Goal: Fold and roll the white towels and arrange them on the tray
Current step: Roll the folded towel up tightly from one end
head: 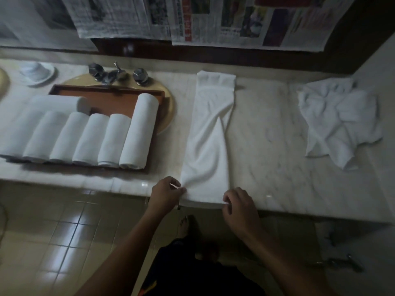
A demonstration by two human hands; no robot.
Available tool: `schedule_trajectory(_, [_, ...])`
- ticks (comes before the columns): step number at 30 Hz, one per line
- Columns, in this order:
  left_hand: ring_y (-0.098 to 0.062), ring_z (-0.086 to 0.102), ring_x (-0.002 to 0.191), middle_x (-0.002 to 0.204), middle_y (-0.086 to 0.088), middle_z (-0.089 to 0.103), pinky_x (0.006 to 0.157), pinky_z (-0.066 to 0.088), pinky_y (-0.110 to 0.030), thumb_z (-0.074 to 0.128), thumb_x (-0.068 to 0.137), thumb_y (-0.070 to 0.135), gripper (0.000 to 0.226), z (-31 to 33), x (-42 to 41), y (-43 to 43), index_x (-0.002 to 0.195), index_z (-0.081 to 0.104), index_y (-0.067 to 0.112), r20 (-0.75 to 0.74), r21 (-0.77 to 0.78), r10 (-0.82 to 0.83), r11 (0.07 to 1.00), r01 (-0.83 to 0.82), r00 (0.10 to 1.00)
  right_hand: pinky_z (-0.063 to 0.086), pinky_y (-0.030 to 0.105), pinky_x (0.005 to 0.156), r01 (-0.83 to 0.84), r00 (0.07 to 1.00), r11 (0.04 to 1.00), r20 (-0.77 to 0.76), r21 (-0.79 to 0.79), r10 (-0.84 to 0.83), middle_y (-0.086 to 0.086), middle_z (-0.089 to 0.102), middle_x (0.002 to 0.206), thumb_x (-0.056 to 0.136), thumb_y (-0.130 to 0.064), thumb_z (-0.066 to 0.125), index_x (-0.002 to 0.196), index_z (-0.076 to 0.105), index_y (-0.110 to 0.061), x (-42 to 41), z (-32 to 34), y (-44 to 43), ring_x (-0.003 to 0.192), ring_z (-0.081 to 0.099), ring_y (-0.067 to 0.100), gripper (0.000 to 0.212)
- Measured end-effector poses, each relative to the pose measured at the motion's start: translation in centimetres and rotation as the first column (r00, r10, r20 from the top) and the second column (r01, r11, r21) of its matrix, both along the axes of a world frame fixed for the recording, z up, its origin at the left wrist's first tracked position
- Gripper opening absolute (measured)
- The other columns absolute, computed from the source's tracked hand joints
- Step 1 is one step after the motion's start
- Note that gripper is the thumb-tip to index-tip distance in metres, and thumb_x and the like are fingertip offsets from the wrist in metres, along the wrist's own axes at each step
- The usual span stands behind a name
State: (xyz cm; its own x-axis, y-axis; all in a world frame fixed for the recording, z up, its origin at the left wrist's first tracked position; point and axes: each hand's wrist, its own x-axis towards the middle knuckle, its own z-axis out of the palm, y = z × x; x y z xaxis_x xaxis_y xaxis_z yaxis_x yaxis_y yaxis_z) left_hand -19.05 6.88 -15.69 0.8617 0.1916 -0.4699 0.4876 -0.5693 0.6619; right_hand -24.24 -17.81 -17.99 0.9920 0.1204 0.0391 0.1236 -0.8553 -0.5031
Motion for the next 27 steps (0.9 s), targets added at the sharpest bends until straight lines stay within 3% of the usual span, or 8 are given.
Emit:
schedule_trajectory(4, [-0.004, 0.061, 0.062, 0.076, 0.004, 0.066, 0.046, 0.035, -0.011, 0.081, 0.085, 0.021, 0.019, -0.4, -1.4, -0.5, 0.093, 0.065, 0.014, 0.025, 0.07, -0.006, 0.998, 0.004, 1.0, 0.046, 0.041, 0.07, 0.053, 0.993, 0.998, -0.1, -0.042, -0.057, -0.007, 0.045, 0.089, 0.076, -0.018, 0.06, 0.087, 0.048, -0.027, -1.0, -0.7, 0.0, 0.082, 0.049, 0.021, 0.018])
schedule_trajectory(8, [-0.006, 0.063, 0.066, 0.076, 0.005, 0.068, 0.052, 0.04, -0.022, 0.084, 0.083, 0.036, 0.03, -0.5, -1.8, -0.5, 0.089, 0.063, 0.016, 0.022, 0.088, 0.023, 0.996, -0.024, 1.0, 0.049, 0.042, 0.08, 0.311, 0.935, 0.95, -0.17, -0.023, -0.31, -0.002, 0.059, 0.097, 0.091, -0.043, 0.064, 0.097, 0.059, -0.022, 0.7, -0.1, 0.1, 0.092, 0.055, 0.023, 0.023])
schedule_trajectory(12, [-0.013, 0.066, 0.072, 0.074, 0.002, 0.068, 0.062, 0.05, -0.032, 0.071, 0.089, 0.054, 0.041, -1.6, -3.5, -0.7, 0.085, 0.062, 0.015, -0.059, 0.059, 0.11, 0.992, -0.107, 0.992, 0.046, 0.039, 0.085, 0.276, 0.901, 0.941, -0.287, -0.198, -0.325, -0.001, 0.059, 0.101, 0.092, -0.063, 0.059, 0.095, 0.062, -0.021, 3.3, 0.7, 0.6, 0.099, 0.055, 0.023, 0.042])
schedule_trajectory(14, [-0.015, 0.072, 0.076, 0.079, 0.001, 0.072, 0.072, 0.06, -0.042, 0.073, 0.086, 0.055, 0.041, -2.3, -4.1, -0.7, 0.088, 0.064, 0.015, -0.09, -0.086, 0.192, 0.976, -0.2, 0.977, 0.047, 0.039, 0.087, 0.243, 0.893, 0.947, -0.332, -0.208, -0.302, -0.002, 0.055, 0.099, 0.091, -0.061, 0.062, 0.09, 0.059, -0.023, 3.8, 1.0, 1.1, 0.098, 0.053, 0.021, 0.038])
schedule_trajectory(17, [-0.019, 0.074, 0.076, 0.08, -0.004, 0.075, 0.078, 0.061, -0.051, 0.082, 0.085, 0.036, 0.031, -2.2, -4.7, -1.0, 0.091, 0.064, 0.012, -0.087, -0.242, 0.283, 0.924, -0.296, 0.955, 0.044, 0.035, 0.081, 0.253, 0.872, 0.956, -0.393, -0.149, -0.292, -0.005, 0.05, 0.093, 0.096, -0.048, 0.065, 0.088, 0.056, -0.022, 3.9, 1.4, 1.3, 0.094, 0.054, 0.02, 0.029])
schedule_trajectory(21, [-0.019, 0.07, 0.064, 0.068, -0.001, 0.07, 0.064, 0.055, -0.043, 0.089, 0.076, 0.024, 0.03, -1.8, -5.4, -0.9, 0.082, 0.062, 0.012, -0.039, -0.301, 0.279, 0.912, -0.278, 0.959, 0.036, 0.03, 0.065, 0.36, 0.838, 0.929, -0.465, 0.079, -0.285, -0.01, 0.052, 0.082, 0.102, -0.031, 0.061, 0.098, 0.05, -0.019, 3.2, 2.0, 1.2, 0.075, 0.053, 0.011, 0.018])
schedule_trajectory(24, [-0.017, 0.06, 0.062, 0.065, 0.003, 0.063, 0.061, 0.047, -0.036, 0.089, 0.07, 0.031, 0.034, -2.3, -5.5, -0.8, 0.076, 0.06, 0.015, -0.033, -0.207, 0.178, 0.961, -0.181, 0.983, 0.039, 0.024, 0.068, 0.434, 0.793, 0.887, -0.535, 0.158, -0.293, -0.01, 0.056, 0.093, 0.099, -0.02, 0.065, 0.108, 0.05, -0.022, 2.3, 1.8, 1.1, 0.079, 0.053, 0.004, 0.018])
schedule_trajectory(27, [-0.028, 0.071, 0.074, 0.075, -0.005, 0.072, 0.072, 0.058, -0.049, 0.083, 0.065, 0.053, 0.047, -2.1, -5.2, -0.8, 0.081, 0.064, 0.014, -0.109, -0.278, 0.167, 0.941, -0.192, 0.98, 0.041, 0.024, 0.071, 0.5, 0.759, 0.841, -0.571, 0.205, -0.312, -0.006, 0.064, 0.104, 0.093, -0.012, 0.07, 0.116, 0.052, -0.024, 2.0, 1.4, 1.1, 0.088, 0.06, 0.011, 0.031])
